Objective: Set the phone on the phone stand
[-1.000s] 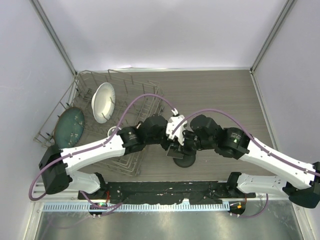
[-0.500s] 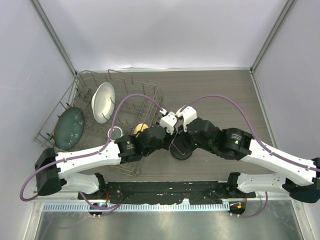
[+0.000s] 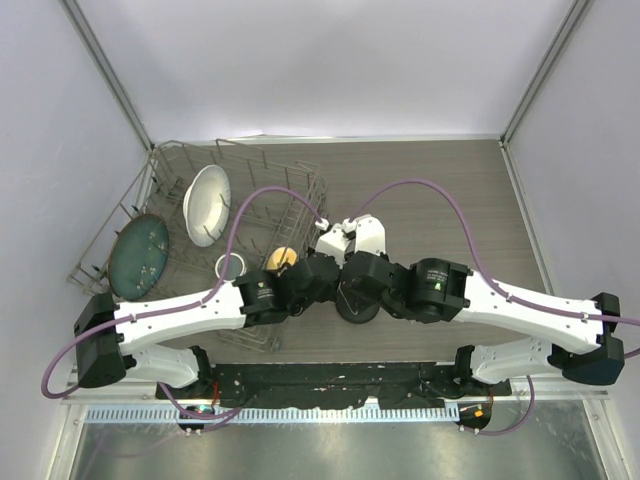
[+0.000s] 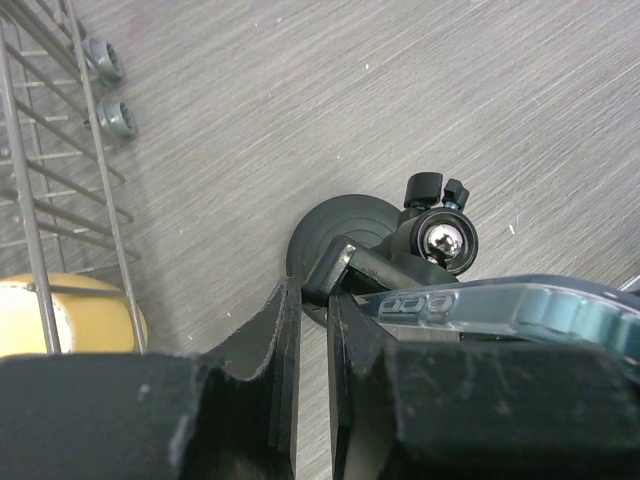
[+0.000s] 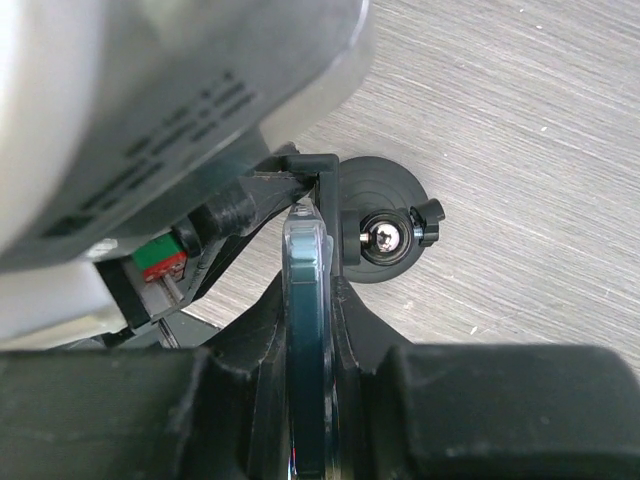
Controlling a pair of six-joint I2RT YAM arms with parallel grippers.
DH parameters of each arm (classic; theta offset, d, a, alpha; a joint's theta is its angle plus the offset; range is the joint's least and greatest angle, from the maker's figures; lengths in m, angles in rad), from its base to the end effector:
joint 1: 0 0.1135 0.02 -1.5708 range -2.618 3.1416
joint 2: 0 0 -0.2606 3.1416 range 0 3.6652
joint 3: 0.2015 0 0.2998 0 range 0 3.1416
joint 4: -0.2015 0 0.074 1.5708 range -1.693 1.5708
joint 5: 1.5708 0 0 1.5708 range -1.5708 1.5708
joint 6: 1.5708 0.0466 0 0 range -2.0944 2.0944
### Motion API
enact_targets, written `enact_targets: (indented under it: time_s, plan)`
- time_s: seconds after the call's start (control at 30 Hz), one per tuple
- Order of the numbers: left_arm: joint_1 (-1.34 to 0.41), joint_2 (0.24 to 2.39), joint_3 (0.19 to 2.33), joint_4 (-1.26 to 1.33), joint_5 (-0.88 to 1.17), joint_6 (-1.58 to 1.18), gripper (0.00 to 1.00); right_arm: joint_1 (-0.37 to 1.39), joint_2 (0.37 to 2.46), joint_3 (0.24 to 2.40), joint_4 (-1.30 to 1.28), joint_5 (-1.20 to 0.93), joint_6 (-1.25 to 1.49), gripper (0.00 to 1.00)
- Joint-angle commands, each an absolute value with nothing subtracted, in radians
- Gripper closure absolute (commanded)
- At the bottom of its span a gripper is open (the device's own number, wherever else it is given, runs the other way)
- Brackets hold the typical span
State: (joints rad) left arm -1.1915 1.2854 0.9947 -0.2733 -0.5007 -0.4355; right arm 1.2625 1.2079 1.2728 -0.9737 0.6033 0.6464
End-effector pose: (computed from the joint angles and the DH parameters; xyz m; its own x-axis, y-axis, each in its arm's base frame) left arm 0.1475 -0.3097 0.2754 -0.4599 0.1542 -0.8745 0.5192 0.8457 -0.1239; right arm 0.1119 0.2643 0.3474 -0.5999 -0.2493 -0.7602 -0.3977 0.9174 0.0130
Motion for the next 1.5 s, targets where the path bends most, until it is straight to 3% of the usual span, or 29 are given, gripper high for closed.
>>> enact_targets:
  time_s: [0.0, 0.43, 0.57, 0.73, 0.9, 1.0, 1.3, 1.47]
  plan:
    - [-1.161, 1.241, 1.057, -0.373, -0.703, -0.531, 1.00, 1.244, 1.189, 1.220, -1.157, 0.672, 0.663, 1.00]
    - [-1.212, 1.171, 1.002, -0.448, -0.794, -0.653, 1.00, 1.238, 1.207, 1.126, -1.126, 0.660, 0.637, 1.00]
    - [-1.215, 1.073, 0.887, -0.257, -0.804, -0.651, 1.00, 1.233, 1.172, 1.085, -1.054, 0.647, 0.649, 1.00]
    - [-1.215, 1.080, 0.854, -0.209, -0.796, -0.638, 1.00, 1.229, 1.138, 1.066, -1.019, 0.649, 0.611, 1.00]
    - [-1.215, 1.133, 0.944, -0.299, -0.782, -0.611, 1.00, 1.227, 1.216, 1.138, -1.117, 0.715, 0.609, 1.00]
    - [-1.215, 1.198, 1.063, -0.478, -0.788, -0.656, 1.00, 1.226, 1.223, 1.157, -1.144, 0.748, 0.609, 1.00]
    - [-1.213, 1.220, 1.207, -0.722, -0.647, -0.752, 1.00, 1.218, 1.212, 1.114, -1.040, 0.629, 0.539, 1.00]
    - [-1.212, 1.190, 1.201, -0.750, -0.588, -0.739, 0.79, 1.207, 1.223, 1.101, -1.014, 0.592, 0.514, 1.00]
